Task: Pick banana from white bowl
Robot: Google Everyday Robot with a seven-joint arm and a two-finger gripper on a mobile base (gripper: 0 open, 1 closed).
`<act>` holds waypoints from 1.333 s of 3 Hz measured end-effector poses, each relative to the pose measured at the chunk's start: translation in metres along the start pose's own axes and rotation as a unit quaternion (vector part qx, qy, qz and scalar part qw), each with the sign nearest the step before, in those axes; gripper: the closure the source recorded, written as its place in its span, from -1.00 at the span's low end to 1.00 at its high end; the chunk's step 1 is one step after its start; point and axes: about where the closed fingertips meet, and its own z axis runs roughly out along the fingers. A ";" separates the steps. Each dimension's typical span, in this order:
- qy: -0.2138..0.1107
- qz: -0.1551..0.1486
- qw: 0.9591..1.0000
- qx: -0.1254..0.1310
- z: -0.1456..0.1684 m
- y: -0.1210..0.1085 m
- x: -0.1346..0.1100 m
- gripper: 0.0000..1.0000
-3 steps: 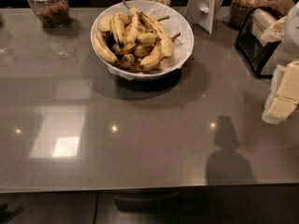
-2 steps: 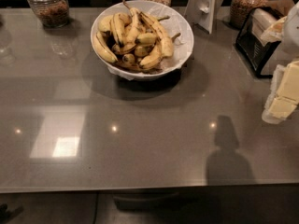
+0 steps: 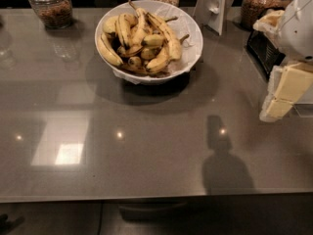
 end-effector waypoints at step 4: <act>-0.045 -0.249 0.963 0.088 0.014 -0.044 -0.065 -1.00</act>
Offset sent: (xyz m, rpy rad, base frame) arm 0.0796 0.1004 0.0277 -0.2666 -0.4493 0.8459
